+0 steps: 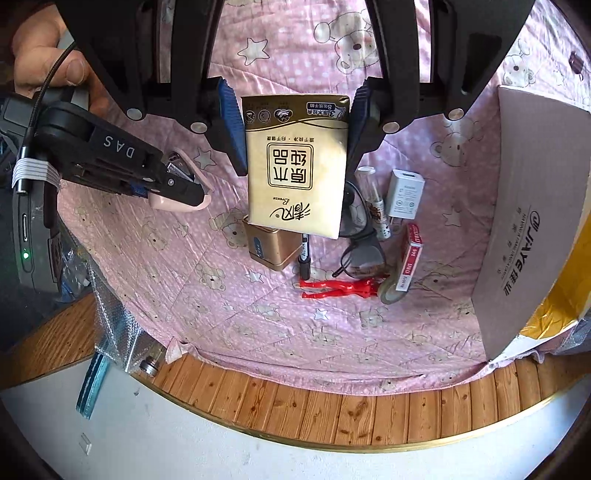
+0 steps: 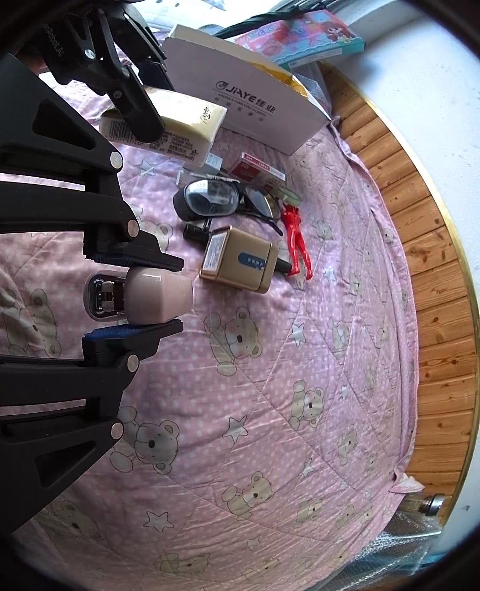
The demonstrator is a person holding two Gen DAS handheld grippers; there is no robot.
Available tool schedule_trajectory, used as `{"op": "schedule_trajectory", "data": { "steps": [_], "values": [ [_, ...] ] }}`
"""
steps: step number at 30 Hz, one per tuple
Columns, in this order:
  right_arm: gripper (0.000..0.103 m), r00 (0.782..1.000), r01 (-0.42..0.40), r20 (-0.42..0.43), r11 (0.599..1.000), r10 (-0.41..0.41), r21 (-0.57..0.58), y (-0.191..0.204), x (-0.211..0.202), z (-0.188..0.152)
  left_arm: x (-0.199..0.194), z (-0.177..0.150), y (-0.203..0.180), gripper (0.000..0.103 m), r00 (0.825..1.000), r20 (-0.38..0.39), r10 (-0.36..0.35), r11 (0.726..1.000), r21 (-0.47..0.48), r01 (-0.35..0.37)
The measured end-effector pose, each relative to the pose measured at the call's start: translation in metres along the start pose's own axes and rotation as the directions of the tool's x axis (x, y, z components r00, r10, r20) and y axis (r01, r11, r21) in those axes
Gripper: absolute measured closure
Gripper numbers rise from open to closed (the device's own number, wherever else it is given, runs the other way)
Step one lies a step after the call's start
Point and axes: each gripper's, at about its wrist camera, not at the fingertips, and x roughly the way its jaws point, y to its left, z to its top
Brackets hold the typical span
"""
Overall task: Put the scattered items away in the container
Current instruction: 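Grasp the gold tissue pack with the left tool and lift it, then carry the tissue pack and stapler over the white box with both tools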
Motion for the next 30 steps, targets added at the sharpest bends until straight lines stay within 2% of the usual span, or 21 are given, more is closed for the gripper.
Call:
{"op": "schedule_trajectory", "data": {
  "steps": [20, 30],
  "values": [
    [0.076, 0.997, -0.022, 0.070, 0.990, 0.032, -0.136, 0.086, -0.044, 0.000, -0.083, 0.000, 0.036, 0.053, 0.989, 0.146, -0.026, 0.998, -0.060, 0.035],
    [0.076, 0.995, -0.031, 0.087, 0.981, 0.049, -0.192, 0.126, -0.057, 0.003, -0.110, -0.004, 0.061, 0.053, 0.981, 0.188, -0.041, 0.993, -0.101, 0.061]
  ]
}}
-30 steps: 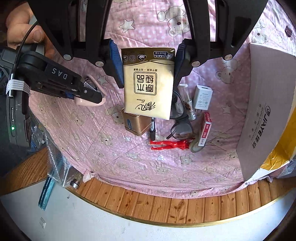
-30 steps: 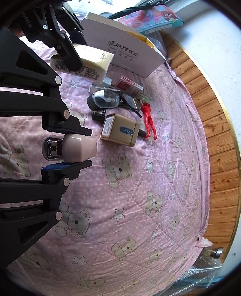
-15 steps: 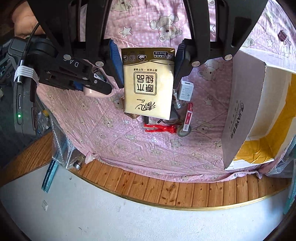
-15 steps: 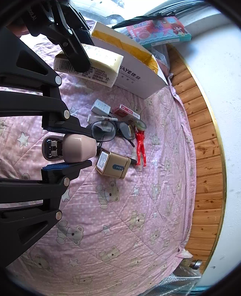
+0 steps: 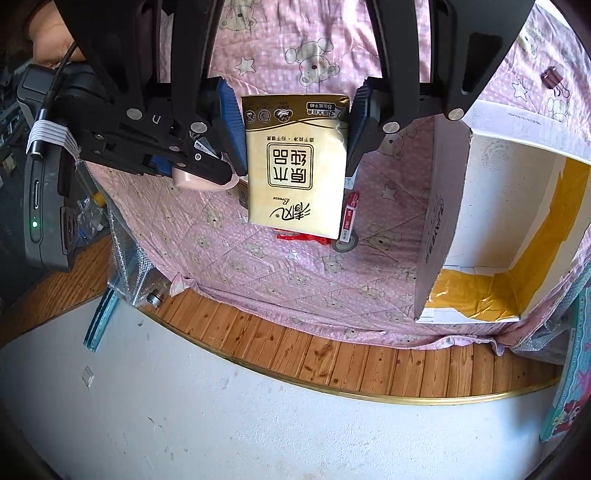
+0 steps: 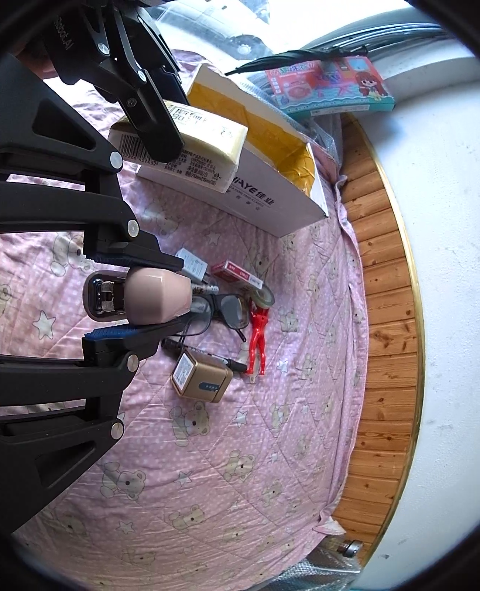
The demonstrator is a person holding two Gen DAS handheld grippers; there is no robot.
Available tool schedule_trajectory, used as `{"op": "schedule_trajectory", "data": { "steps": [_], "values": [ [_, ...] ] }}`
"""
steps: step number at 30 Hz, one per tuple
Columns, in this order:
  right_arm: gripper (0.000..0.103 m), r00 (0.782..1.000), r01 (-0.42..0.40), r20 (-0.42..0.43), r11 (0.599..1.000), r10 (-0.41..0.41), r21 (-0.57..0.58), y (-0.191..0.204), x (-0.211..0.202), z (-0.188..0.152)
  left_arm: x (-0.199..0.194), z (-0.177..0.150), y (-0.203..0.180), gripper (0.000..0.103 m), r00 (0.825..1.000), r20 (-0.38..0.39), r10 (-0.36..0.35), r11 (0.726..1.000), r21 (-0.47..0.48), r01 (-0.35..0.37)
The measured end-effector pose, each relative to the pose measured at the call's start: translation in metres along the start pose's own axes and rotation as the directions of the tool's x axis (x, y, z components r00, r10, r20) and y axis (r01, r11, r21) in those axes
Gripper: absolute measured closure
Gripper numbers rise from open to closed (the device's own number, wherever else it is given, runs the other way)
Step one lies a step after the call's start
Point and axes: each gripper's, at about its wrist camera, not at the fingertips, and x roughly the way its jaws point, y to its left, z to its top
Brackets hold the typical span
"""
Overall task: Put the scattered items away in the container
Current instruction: 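Carry the tissue pack and stapler over the white box with both tools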
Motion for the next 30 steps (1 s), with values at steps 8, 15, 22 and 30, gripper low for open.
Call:
{"op": "schedule_trajectory", "data": {
  "steps": [8, 15, 22, 30],
  "values": [
    [0.076, 1.000, -0.012, 0.021, 0.999, 0.013, -0.042, 0.028, -0.005, 0.018, -0.017, 0.007, 0.019, 0.053, 0.999, 0.035, -0.012, 0.999, -0.038, 0.013],
    [0.076, 0.999, -0.021, 0.031, 0.997, 0.024, -0.071, 0.047, -0.005, 0.032, -0.028, 0.013, 0.041, 0.053, 0.998, 0.061, -0.013, 0.997, -0.076, 0.017],
    [0.076, 0.998, -0.037, 0.040, 0.994, 0.042, -0.107, 0.071, -0.005, 0.045, -0.037, 0.019, 0.060, 0.053, 0.996, 0.085, -0.008, 0.994, -0.110, 0.018],
    [0.075, 0.996, -0.072, 0.048, 0.985, 0.080, -0.159, 0.107, -0.004, 0.060, -0.049, 0.026, 0.085, 0.053, 0.994, 0.109, 0.020, 0.990, -0.141, -0.005]
  ]
}}
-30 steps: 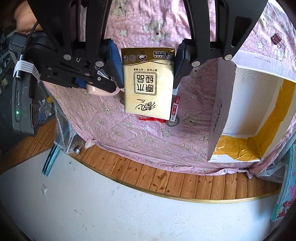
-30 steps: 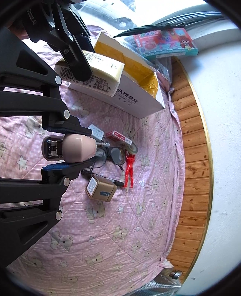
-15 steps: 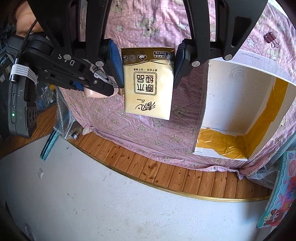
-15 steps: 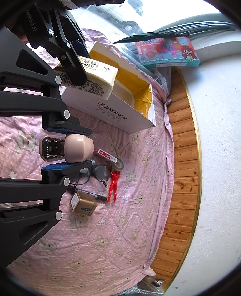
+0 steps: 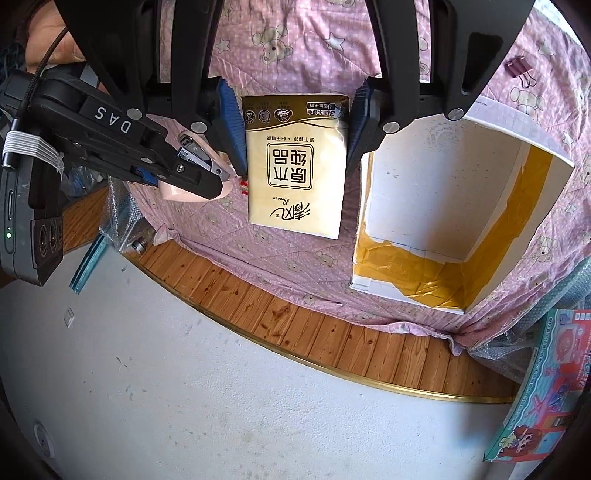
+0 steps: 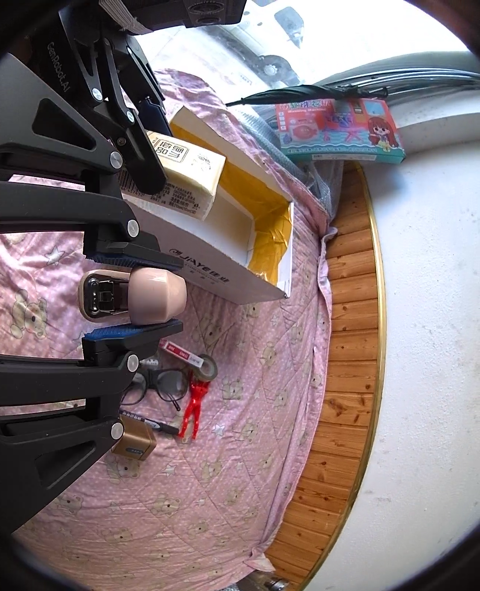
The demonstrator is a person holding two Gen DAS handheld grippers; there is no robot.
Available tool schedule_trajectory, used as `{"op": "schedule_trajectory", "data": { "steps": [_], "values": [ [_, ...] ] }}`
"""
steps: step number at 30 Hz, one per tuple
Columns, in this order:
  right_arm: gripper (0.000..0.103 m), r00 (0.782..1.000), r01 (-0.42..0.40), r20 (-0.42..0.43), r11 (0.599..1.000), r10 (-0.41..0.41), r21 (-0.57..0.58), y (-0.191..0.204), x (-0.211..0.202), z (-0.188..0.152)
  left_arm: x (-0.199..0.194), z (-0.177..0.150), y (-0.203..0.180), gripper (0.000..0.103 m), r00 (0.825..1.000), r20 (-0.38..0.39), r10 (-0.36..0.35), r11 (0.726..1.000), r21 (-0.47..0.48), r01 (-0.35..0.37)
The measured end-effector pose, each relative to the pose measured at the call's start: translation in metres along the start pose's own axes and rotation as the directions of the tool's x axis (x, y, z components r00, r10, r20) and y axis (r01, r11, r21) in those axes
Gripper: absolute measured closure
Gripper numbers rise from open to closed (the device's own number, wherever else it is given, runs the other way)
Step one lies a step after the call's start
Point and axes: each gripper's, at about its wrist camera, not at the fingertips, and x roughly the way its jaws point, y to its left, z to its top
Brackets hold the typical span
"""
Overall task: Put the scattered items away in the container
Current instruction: 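Carry the tissue pack and stapler over the white box with both tools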
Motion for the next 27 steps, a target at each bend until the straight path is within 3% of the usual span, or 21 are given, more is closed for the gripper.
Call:
{"op": "schedule_trajectory", "data": {
  "steps": [27],
  "values": [
    [0.075, 0.991, -0.136, -0.035, 0.985, 0.133, -0.111, 0.085, 0.037, 0.045, -0.031, 0.034, 0.082, 0.053, 0.992, 0.047, 0.121, 0.989, -0.086, -0.117]
  ]
}}
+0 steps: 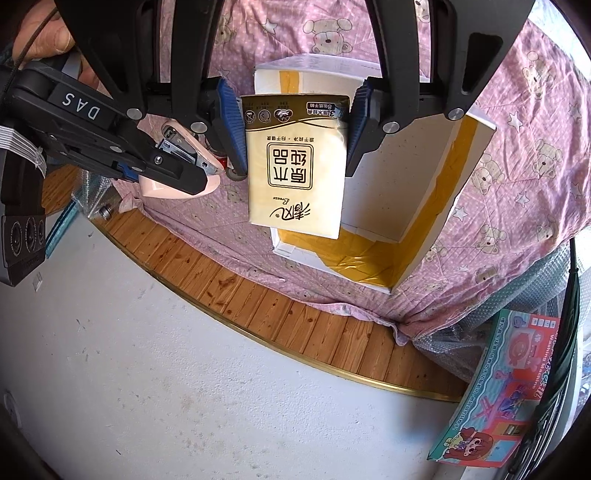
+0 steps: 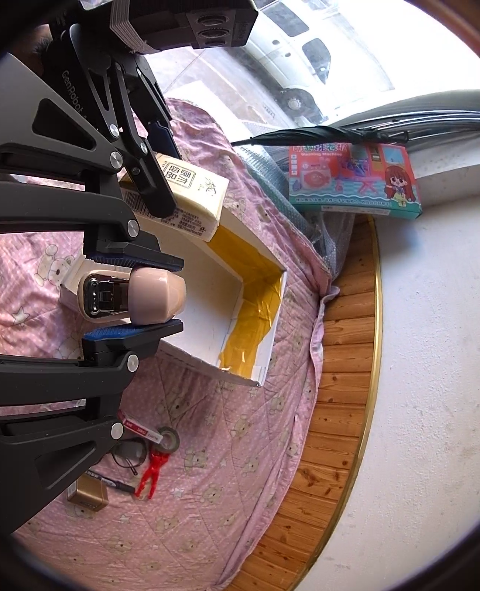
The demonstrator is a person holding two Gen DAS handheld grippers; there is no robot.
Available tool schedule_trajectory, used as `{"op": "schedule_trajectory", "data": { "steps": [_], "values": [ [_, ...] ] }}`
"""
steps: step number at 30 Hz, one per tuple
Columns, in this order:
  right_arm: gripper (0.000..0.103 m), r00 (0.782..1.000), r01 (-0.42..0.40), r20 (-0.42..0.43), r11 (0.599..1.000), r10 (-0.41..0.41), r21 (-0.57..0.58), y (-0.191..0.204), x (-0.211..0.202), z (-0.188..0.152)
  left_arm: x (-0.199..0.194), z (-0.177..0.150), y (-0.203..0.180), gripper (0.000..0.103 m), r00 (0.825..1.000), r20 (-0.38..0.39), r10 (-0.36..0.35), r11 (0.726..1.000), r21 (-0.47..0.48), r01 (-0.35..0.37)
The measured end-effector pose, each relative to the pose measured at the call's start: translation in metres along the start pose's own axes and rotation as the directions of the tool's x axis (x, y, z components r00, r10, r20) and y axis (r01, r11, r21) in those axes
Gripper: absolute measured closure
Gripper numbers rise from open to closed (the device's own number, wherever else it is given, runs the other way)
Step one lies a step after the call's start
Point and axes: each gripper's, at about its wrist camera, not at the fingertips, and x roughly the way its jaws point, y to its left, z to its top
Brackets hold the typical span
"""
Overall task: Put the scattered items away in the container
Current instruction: 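Carry the tissue pack and stapler over the white box with both tools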
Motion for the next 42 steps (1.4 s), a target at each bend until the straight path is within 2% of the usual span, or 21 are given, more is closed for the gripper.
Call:
{"op": "schedule_trajectory", "data": {
  "steps": [11, 21, 42],
  "values": [
    [0.075, 0.997, -0.046, -0.060, 0.999, 0.045, -0.010, 0.011, 0.034, 0.008, 0.018, 0.000, 0.021, 0.053, 0.996, -0.051, 0.071, 0.998, 0.000, -0.071],
    [0.075, 0.988, -0.076, -0.133, 0.997, 0.074, -0.006, 0.009, 0.071, 0.011, 0.045, 0.001, 0.029, 0.053, 0.987, -0.123, 0.101, 0.995, 0.022, -0.099],
    [0.075, 0.960, -0.102, -0.260, 0.994, 0.106, 0.029, -0.011, 0.140, 0.020, 0.094, 0.003, 0.052, 0.053, 0.953, -0.269, 0.142, 0.990, 0.062, -0.130]
  ]
}}
